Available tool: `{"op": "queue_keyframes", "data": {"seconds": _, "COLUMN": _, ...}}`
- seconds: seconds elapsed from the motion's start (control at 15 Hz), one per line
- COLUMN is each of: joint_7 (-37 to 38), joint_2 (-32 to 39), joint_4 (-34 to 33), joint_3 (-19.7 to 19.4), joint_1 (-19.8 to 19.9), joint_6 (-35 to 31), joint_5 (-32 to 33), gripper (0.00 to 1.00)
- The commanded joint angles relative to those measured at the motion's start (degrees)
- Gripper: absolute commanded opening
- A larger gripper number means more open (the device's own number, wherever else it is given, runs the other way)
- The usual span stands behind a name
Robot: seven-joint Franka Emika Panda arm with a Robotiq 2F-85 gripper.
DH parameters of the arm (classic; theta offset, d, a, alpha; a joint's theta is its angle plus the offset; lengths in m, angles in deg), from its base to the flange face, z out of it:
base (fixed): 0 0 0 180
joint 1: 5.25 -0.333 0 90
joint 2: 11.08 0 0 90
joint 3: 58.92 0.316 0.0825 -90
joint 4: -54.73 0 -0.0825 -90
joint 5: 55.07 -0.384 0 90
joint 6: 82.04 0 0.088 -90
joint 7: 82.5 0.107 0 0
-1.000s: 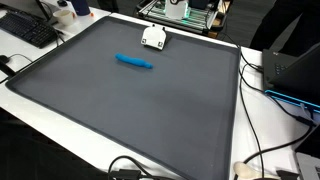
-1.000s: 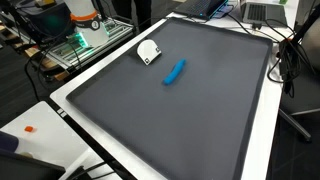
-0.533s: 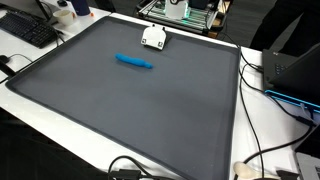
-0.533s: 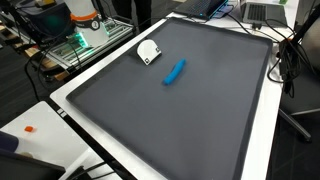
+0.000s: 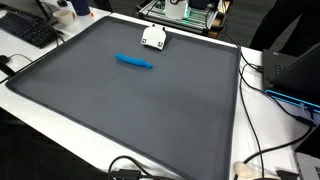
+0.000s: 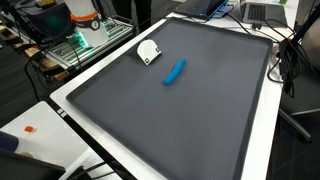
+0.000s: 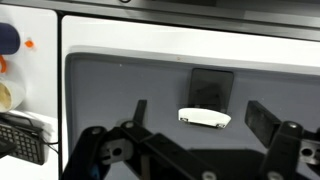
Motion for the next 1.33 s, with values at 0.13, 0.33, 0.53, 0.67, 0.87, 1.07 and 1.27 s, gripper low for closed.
{"op": "queue_keyframes", "data": {"seconds": 0.13, "joint_7": 19.5, "joint_2": 7.7, "joint_4": 2.5, "joint_3": 4.8, "joint_1": 0.2, "joint_6": -9.4, "joint_5": -9.1, "gripper": 1.0}}
{"op": "queue_keyframes", "data": {"seconds": 0.33, "joint_7": 28.3, "joint_2": 10.2, "joint_4": 4.5, "joint_3": 6.3, "joint_1": 0.9, "joint_6": -15.9, "joint_5": -11.6, "gripper": 1.0}}
{"op": "queue_keyframes", "data": {"seconds": 0.53, "joint_7": 36.1, "joint_2": 11.9, "joint_4": 6.3, "joint_3": 6.7, "joint_1": 1.9, "joint_6": -20.7, "joint_5": -13.1, "gripper": 1.0}}
{"op": "queue_keyframes", "data": {"seconds": 0.67, "joint_7": 41.1, "joint_2": 13.0, "joint_4": 7.7, "joint_3": 6.4, "joint_1": 2.4, "joint_6": -23.2, "joint_5": -13.5, "gripper": 1.0}}
{"op": "queue_keyframes", "data": {"seconds": 0.87, "joint_7": 47.7, "joint_2": 14.7, "joint_4": 9.4, "joint_3": 5.6, "joint_1": 3.1, "joint_6": -26.4, "joint_5": -14.6, "gripper": 1.0}}
{"op": "queue_keyframes", "data": {"seconds": 1.07, "joint_7": 53.9, "joint_2": 18.7, "joint_4": 8.1, "joint_3": 5.0, "joint_1": 3.7, "joint_6": -29.8, "joint_5": -16.8, "gripper": 1.0}}
{"op": "queue_keyframes", "data": {"seconds": 1.27, "joint_7": 54.7, "joint_2": 18.4, "joint_4": 8.1, "joint_3": 4.4, "joint_1": 2.8, "joint_6": -30.6, "joint_5": -16.1, "gripper": 1.0}}
